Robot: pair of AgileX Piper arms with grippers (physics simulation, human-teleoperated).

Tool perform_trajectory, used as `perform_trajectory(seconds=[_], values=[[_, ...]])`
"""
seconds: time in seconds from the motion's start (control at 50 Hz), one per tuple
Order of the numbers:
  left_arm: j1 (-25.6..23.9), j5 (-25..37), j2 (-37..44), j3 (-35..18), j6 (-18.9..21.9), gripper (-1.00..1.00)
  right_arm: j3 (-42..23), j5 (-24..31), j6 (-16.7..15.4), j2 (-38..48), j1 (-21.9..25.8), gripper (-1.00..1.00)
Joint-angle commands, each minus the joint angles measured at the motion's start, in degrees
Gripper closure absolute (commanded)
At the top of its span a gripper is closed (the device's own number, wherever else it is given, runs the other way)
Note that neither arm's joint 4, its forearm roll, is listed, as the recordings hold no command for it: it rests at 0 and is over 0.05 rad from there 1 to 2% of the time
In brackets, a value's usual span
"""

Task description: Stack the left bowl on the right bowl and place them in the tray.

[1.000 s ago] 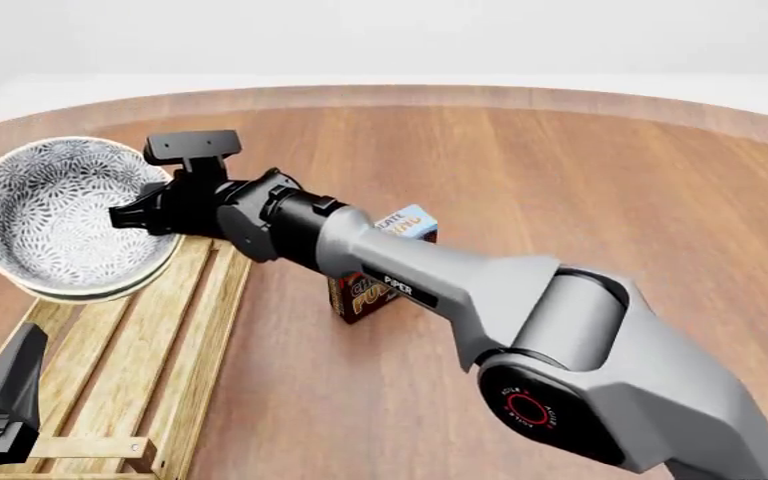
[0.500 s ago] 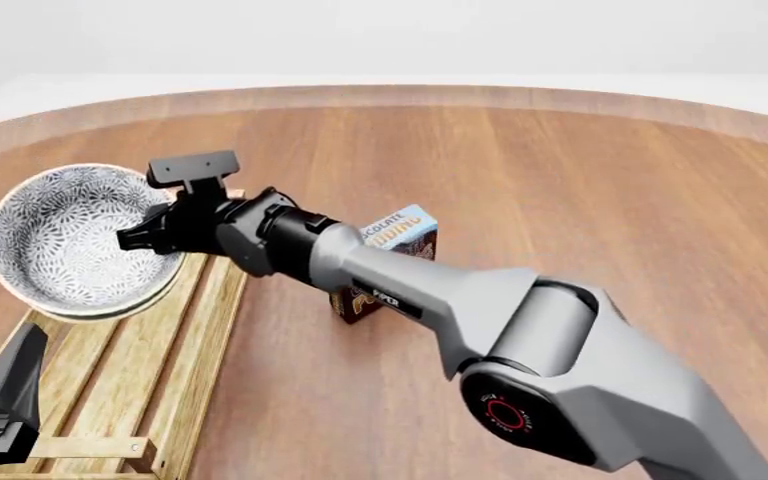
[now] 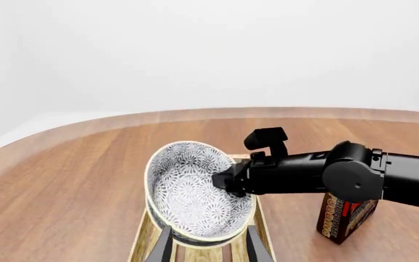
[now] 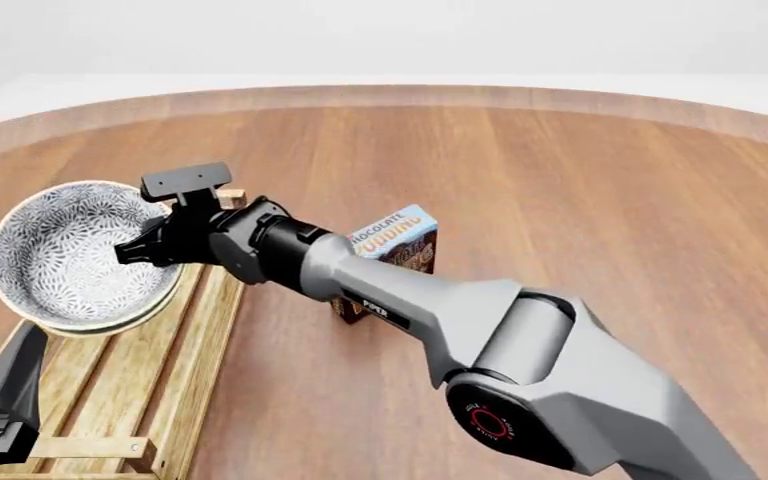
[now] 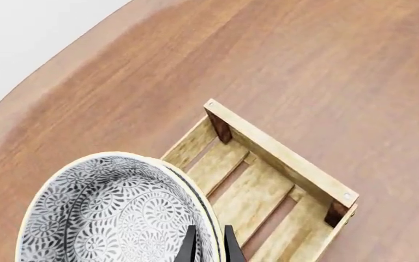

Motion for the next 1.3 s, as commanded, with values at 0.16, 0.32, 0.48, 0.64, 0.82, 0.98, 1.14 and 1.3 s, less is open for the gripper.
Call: perform_trajectory(seconds=[0.16, 0.32, 0.48, 0.64, 0.82, 0.98, 1.14, 1.3], values=[[0.00, 0.00, 0.00, 0.00, 0.00, -1.00, -5.05, 3.80, -0.96, 2.07, -0.51, 1.00], [0.00, 0.00, 0.00, 0.00, 0.00, -1.00, -6.46, 5.33, -1.28, 2.95, -0.80, 1.00], [0.00, 0.00, 0.00, 0.00, 0.00, -1.00, -6.27, 5.72, -1.62, 2.80, -0.90, 1.00], [0.00, 0.00, 0.00, 0.00, 0.00, -1.00, -6.68, 6.18, -1.89, 3.54, -0.76, 1.00], [0.00, 0.00, 0.00, 0.00, 0.00, -1.00, -9.17, 8.01, -2.39, 5.34, -0.36, 1.00], [0.00, 0.00, 0.00, 0.00, 0.00, -1.00, -11.46, 9.74, -2.97, 6.96, -0.08, 1.00], [0.00, 0.00, 0.00, 0.00, 0.00, -1.00, -13.40, 11.13, -3.35, 8.14, 0.00, 1.00], [0.00, 0.00, 0.00, 0.00, 0.00, -1.00, -16.17, 13.12, -4.72, 9.55, 0.18, 1.00]])
